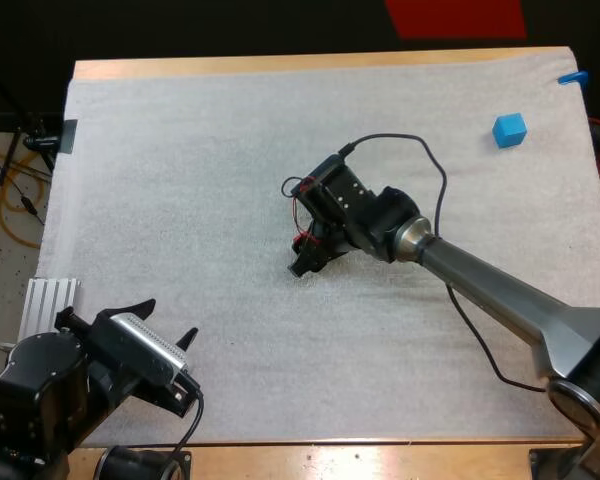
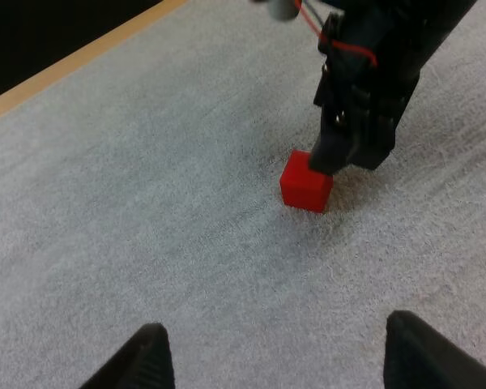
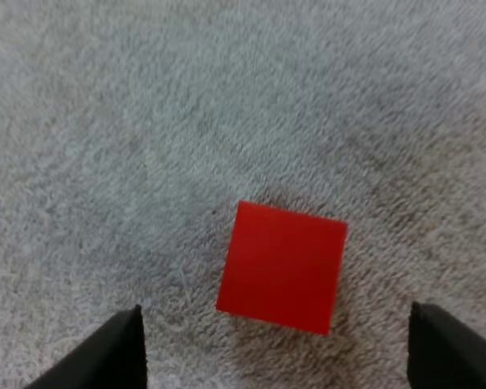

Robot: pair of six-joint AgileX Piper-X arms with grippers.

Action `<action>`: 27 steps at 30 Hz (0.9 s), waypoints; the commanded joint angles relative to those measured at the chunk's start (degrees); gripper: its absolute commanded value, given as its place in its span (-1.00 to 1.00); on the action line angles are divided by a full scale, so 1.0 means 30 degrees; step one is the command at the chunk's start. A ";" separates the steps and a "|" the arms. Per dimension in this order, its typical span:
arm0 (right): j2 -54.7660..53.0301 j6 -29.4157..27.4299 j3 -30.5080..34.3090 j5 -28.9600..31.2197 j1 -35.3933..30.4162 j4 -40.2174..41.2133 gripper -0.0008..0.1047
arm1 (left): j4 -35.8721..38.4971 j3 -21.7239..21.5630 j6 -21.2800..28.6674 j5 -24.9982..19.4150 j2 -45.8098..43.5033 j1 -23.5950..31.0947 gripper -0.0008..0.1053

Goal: Stack red cube on blue cube

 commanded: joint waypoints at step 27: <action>0.3461 0.1193 -0.0600 -0.0116 0.0005 -0.1855 0.12 | -0.0353 -0.0050 -0.0321 -0.0250 -0.0038 -0.0041 0.07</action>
